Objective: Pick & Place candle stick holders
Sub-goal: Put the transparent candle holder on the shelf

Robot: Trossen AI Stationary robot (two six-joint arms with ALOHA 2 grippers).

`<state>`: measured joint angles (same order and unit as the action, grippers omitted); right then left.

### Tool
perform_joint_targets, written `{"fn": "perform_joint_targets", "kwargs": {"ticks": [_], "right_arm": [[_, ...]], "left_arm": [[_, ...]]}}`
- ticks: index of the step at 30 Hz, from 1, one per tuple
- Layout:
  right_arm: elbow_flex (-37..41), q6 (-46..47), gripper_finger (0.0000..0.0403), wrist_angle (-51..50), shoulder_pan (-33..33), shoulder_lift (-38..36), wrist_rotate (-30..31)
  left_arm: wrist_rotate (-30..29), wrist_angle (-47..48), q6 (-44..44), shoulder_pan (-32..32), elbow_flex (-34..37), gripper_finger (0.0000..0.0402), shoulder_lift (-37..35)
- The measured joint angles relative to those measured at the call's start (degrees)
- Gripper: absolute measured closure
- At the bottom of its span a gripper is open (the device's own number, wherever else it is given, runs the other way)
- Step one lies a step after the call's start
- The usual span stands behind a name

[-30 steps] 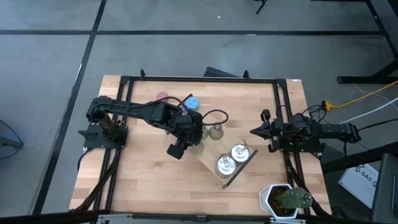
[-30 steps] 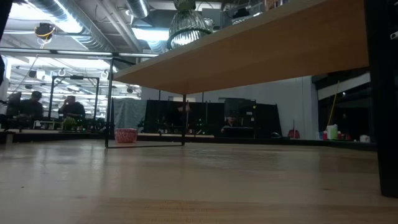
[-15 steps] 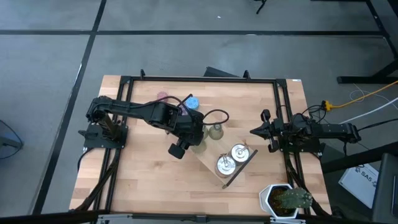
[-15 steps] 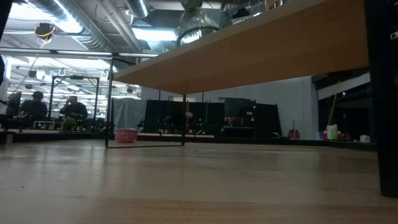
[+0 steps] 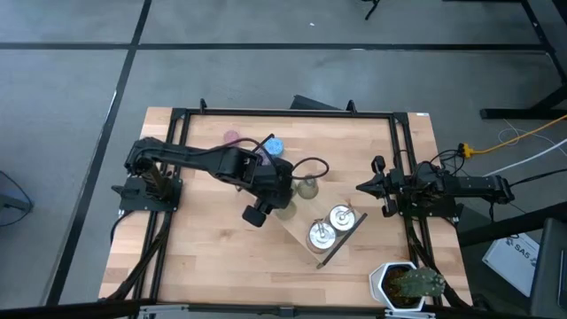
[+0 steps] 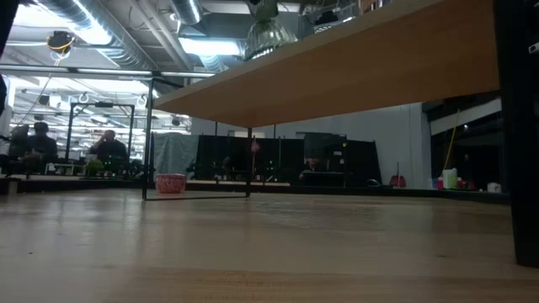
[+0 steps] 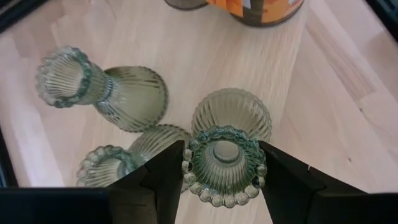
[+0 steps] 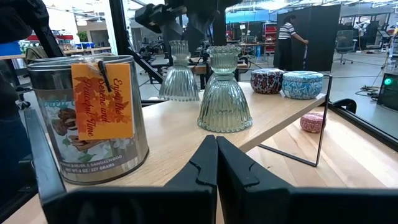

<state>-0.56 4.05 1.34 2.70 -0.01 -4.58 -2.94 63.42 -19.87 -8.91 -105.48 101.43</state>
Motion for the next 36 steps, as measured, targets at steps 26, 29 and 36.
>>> {"fn": "perform_joint_targets", "kwargs": {"ticks": [26,29,36], "right_arm": [[0.0,0.0,0.0402,0.0,0.0,0.0,0.0],[0.0,0.0,0.0402,0.0,0.0,0.0,0.0],[0.0,0.0,0.0402,0.0,0.0,0.0,0.0]], "left_arm": [[-2.7,-1.2,-0.4,0.0,0.1,0.0203,0.6],[-2.5,-2.5,-0.4,0.0,0.1,0.0195,0.6],[-2.5,-2.8,-0.4,0.0,0.1,0.0171,0.6]]}}
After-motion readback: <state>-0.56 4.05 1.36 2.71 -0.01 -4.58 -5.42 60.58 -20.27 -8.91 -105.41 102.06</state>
